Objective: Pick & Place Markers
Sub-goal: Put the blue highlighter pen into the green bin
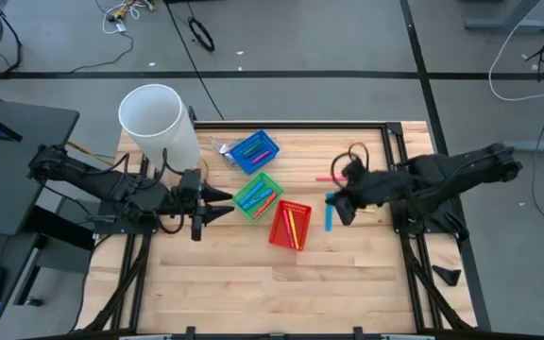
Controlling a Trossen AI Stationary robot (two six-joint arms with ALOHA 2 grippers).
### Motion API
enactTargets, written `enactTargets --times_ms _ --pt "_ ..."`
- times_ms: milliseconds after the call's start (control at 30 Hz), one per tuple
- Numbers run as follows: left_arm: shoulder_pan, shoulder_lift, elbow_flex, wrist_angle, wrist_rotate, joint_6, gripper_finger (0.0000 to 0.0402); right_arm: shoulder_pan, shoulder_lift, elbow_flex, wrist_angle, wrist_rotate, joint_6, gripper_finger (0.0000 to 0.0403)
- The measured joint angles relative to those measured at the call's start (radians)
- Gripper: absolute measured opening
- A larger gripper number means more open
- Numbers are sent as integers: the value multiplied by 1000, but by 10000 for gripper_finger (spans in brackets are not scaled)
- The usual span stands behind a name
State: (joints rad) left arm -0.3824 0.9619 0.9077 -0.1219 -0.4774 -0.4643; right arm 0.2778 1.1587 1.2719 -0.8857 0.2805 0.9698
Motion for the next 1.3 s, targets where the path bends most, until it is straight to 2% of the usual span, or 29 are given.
enactTargets --times_ms 267,500,800,900,1000,1100,1300 --pt "0 0 0 0 -38 -46 177 -59 0 64 321 16 -338 52" --pt "0 0 0 0 -63 -81 177 -73 0 74 443 16 -455 52" --pt "0 0 1 35 -66 -100 177 -57 34 75 487 1 -487 52" --pt "10 19 43 35 -25 -66 177 -57 65 75 521 -45 -482 52" --pt "20 69 106 -34 -16 -24 177 -58 95 77 562 -71 -482 52" --pt "37 127 181 -69 5 10 177 -59 131 127 555 -92 -501 52" --pt "64 236 312 -90 75 103 177 -61 229 326 437 -97 -597 52"
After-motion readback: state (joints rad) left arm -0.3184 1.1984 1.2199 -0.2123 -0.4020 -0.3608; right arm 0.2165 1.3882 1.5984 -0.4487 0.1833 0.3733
